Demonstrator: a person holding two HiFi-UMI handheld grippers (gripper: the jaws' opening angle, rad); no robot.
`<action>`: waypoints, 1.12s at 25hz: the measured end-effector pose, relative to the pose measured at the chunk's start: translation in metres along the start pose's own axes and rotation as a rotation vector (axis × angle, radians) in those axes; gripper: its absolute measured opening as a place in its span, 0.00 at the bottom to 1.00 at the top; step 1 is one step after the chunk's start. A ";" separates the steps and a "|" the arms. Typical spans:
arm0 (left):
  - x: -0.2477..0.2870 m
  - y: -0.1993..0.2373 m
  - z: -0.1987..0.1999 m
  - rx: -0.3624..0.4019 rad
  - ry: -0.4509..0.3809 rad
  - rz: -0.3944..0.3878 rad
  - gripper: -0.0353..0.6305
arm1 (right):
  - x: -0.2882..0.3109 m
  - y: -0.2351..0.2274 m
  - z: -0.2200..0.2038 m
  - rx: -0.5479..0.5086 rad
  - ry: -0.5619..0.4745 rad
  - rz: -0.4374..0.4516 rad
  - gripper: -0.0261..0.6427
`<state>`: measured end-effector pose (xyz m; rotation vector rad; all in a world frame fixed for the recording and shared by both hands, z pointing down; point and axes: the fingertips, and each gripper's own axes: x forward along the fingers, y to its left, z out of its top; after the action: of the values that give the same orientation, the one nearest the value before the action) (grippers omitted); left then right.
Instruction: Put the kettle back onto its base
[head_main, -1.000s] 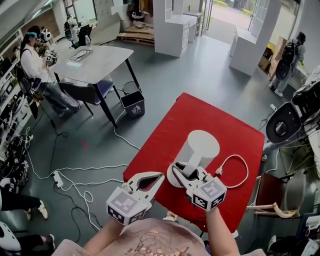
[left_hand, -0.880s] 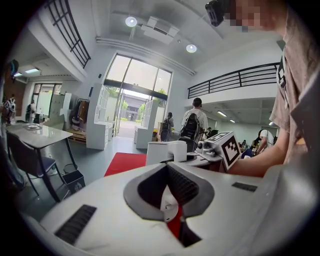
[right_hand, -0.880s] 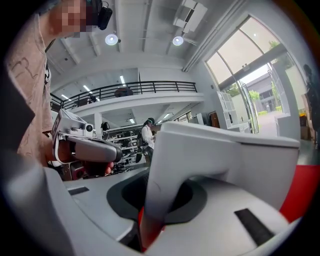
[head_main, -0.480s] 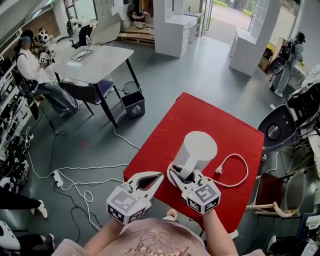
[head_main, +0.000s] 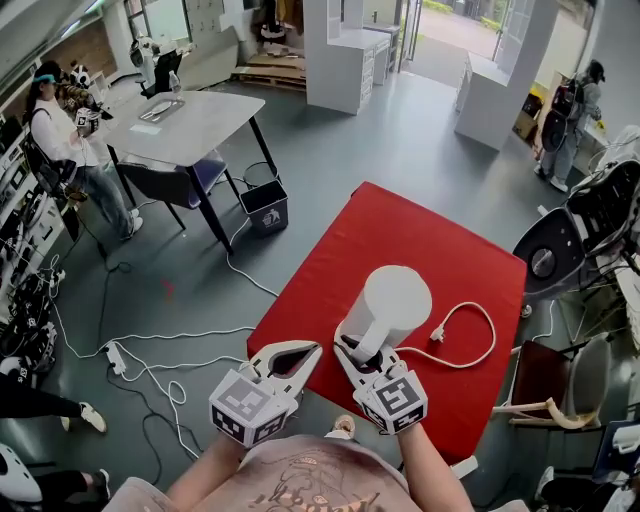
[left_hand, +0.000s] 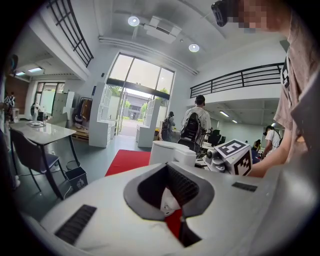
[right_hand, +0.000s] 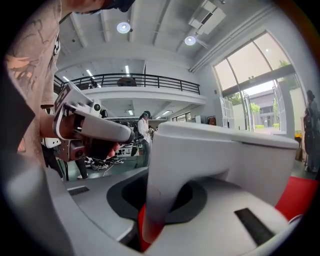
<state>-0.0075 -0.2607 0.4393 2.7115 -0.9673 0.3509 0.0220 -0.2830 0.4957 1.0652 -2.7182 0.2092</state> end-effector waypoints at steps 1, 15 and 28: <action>0.000 -0.001 0.000 0.000 0.000 -0.004 0.04 | 0.001 0.002 0.000 -0.007 0.002 0.002 0.17; -0.009 -0.007 -0.001 0.005 0.003 -0.025 0.04 | 0.007 0.024 -0.004 -0.046 -0.011 -0.065 0.17; -0.012 -0.013 -0.002 0.005 -0.002 -0.047 0.04 | 0.017 0.038 -0.022 -0.109 0.059 -0.056 0.17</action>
<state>-0.0077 -0.2433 0.4354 2.7341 -0.9034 0.3420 -0.0131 -0.2615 0.5195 1.0852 -2.6107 0.0815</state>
